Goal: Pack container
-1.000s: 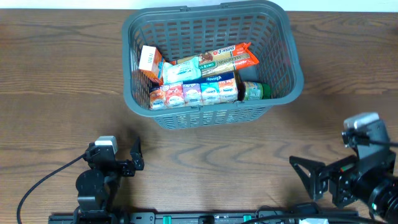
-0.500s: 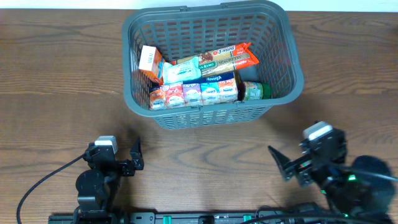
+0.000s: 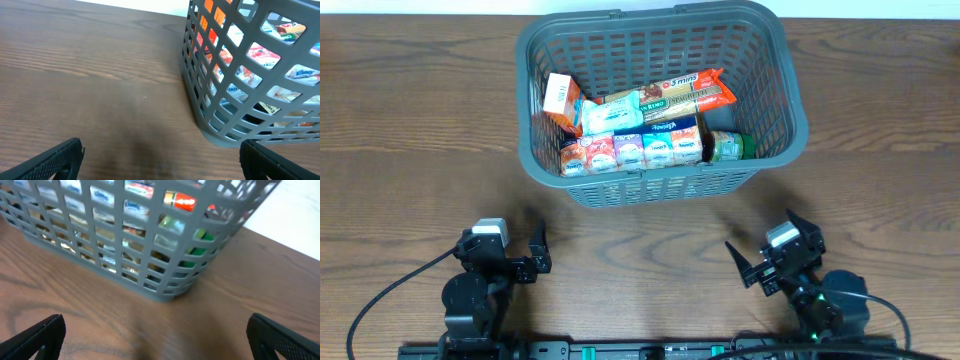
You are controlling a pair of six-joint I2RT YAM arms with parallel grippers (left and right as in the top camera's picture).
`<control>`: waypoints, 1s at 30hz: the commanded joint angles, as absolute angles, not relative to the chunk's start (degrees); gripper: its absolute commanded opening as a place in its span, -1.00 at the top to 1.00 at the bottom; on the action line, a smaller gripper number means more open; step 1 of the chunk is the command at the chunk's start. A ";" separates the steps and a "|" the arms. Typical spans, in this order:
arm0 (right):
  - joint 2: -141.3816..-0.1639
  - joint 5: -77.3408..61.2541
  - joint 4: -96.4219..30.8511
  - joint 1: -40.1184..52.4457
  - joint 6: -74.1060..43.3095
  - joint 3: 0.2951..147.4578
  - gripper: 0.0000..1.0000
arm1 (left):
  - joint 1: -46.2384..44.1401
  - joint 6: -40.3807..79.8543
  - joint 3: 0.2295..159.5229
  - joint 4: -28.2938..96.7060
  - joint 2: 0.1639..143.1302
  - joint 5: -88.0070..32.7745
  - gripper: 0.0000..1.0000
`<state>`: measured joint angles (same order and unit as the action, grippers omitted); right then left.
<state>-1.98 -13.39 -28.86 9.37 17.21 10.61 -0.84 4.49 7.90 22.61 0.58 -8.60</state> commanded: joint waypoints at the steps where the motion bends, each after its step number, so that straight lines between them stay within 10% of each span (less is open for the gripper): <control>1: -0.27 -17.47 -26.92 10.35 17.76 7.53 -0.98 | -0.56 4.60 6.76 22.81 0.27 -8.29 -0.97; 30: -0.30 -17.39 -26.33 11.66 17.63 7.49 -0.98 | -0.56 4.60 6.74 22.81 0.27 -8.29 -0.97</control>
